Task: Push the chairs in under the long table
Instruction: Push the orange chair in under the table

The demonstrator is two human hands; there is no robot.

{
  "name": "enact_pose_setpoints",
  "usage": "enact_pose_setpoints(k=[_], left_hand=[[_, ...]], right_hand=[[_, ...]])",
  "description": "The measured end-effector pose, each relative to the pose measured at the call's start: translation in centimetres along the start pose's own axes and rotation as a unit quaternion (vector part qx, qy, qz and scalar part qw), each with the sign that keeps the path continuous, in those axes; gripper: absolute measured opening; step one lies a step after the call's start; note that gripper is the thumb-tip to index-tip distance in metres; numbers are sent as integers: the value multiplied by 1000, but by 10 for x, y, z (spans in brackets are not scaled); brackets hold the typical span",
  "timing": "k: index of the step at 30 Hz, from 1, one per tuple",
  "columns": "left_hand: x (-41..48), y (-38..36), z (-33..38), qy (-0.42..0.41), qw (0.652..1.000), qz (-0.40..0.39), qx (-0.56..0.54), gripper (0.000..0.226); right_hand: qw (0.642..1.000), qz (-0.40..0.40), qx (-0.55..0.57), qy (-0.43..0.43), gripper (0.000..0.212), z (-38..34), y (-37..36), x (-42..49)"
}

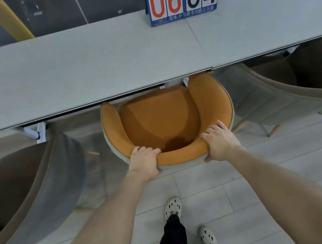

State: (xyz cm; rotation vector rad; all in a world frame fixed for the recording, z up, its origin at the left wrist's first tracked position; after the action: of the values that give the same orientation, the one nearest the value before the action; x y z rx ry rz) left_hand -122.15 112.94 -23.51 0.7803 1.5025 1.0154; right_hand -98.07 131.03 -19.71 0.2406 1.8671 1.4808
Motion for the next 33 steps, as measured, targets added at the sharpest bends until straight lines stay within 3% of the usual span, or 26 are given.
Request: enact_pose_setpoints(k=[5, 23, 33], left_hand=[[-16, 1, 11, 27, 1000, 6, -4, 54], [-150, -60, 62, 50, 999, -18, -4, 68], [-166, -68, 49, 47, 999, -1, -24, 63]], right_hand=[[1000, -7, -3, 22, 79, 0, -7, -10], [998, -10, 39, 57, 85, -49, -77, -138], [997, -6, 37, 68, 82, -67, -81, -139]])
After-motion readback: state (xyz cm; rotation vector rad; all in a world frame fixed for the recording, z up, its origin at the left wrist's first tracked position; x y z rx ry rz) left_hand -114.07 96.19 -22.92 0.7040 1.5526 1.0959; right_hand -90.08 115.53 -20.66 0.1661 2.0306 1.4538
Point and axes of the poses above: each hand's wrist, its own x-axis towards the middle knuckle, its own y-axis out of the back of the hand, z = x × y, the point moved 1 cm from there along x, towards the middle knuckle, and after that the axes turned 8 degrees about x, right-handed, at the moved point
